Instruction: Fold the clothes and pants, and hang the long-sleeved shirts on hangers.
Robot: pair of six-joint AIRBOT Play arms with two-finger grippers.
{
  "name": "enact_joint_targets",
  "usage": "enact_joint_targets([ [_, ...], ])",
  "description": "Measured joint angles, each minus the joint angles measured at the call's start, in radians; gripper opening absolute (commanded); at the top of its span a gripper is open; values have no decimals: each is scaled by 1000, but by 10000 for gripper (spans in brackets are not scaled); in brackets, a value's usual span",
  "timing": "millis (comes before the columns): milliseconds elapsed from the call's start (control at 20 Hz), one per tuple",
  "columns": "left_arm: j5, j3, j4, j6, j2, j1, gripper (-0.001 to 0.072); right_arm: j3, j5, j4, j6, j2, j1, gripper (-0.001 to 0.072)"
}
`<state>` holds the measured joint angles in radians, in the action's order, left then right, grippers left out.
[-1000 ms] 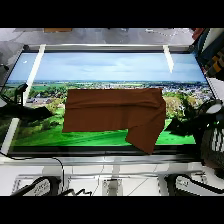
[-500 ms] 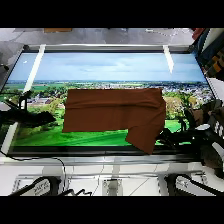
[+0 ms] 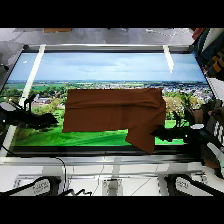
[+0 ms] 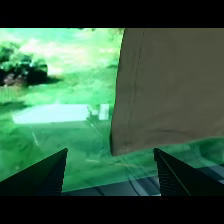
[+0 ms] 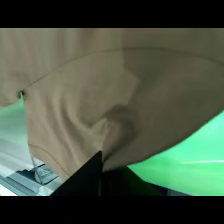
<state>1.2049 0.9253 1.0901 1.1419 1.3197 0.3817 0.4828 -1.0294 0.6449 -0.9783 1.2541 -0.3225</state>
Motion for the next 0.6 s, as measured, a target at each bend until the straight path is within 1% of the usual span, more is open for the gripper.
enact_joint_targets([
  [150,-15,-37,-5,-1,5,-1,583,0,10,-14,18,0,37,17],
  [350,-82,-119,-27,-5,9,-8,582,0,16,-20,26,-1,60,17],
  [400,-100,-139,-34,-5,12,-12,572,0,17,-21,27,-1,62,17],
  [450,-119,-154,-50,-5,18,-17,461,0,18,-22,29,0,63,17],
  [500,-139,-167,-72,-17,26,-23,335,0,17,-22,29,-1,65,17],
  [550,-152,-176,-99,-25,36,-28,293,0,18,-23,29,-1,65,17],
  [600,-160,-182,-129,-39,48,-35,282,0,18,-23,29,-1,66,16],
])
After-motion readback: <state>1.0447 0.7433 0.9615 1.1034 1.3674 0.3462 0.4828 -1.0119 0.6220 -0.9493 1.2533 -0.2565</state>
